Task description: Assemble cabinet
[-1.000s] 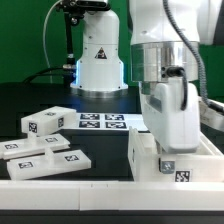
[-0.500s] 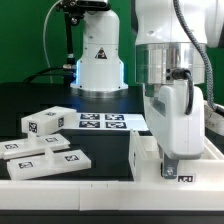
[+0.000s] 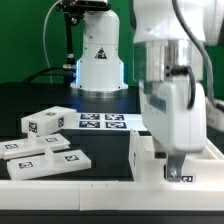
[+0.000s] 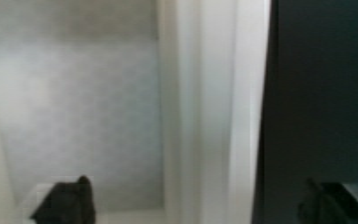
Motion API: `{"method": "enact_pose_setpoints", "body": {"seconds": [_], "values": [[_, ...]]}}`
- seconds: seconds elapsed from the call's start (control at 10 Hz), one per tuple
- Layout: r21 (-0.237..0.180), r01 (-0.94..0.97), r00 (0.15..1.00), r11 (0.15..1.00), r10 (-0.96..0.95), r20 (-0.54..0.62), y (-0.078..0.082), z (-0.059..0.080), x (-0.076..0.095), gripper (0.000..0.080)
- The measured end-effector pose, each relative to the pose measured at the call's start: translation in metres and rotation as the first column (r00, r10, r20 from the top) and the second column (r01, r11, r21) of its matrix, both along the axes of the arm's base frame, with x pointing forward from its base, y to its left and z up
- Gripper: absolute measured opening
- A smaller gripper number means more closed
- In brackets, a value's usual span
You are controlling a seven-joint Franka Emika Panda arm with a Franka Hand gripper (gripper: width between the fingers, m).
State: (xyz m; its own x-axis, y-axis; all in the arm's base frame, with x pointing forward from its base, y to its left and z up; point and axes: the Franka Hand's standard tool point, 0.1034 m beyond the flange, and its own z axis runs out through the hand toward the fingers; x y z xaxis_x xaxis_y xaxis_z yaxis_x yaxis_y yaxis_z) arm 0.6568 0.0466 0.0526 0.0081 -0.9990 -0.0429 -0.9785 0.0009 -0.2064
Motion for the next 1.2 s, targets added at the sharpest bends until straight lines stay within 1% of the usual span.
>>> {"method": "enact_pose_setpoints", "body": {"seconds": [0.1, 0.2, 0.3, 0.4, 0.6, 0.7, 0.8, 0.9, 1.0, 1.1, 1.2], "values": [[-0.004, -0.062, 0.998, 0.998, 0.062, 0.018, -0.004, 0.016, -0.007, 0.0617], [-0.01, -0.124, 0.992, 0.992, 0.124, 0.029, -0.009, 0.032, -0.015, 0.0756], [-0.03, -0.213, 0.976, 0.977, 0.215, 0.039, -0.021, 0.045, -0.022, 0.0787], [-0.042, -0.254, 0.966, 0.966, 0.255, 0.036, -0.028, 0.047, -0.027, 0.0787], [-0.072, -0.37, 0.928, 0.926, 0.372, 0.031, -0.027, 0.044, -0.027, 0.0797], [-0.096, -0.45, 0.89, 0.888, 0.454, 0.026, -0.031, 0.044, -0.027, 0.0796], [-0.145, -0.606, 0.79, 0.782, 0.613, 0.008, -0.045, 0.044, -0.027, 0.0796], [-0.189, -0.706, 0.696, 0.683, 0.718, -0.007, -0.061, 0.045, -0.026, 0.0796], [-0.245, -0.804, 0.566, 0.541, 0.823, -0.04, -0.071, 0.045, -0.025, 0.0796], [-0.272, -0.845, 0.493, 0.461, 0.868, -0.061, -0.074, 0.043, -0.027, 0.0796], [-0.275, -0.866, 0.451, 0.417, 0.889, -0.075, -0.073, 0.042, -0.028, 0.0796]]}}
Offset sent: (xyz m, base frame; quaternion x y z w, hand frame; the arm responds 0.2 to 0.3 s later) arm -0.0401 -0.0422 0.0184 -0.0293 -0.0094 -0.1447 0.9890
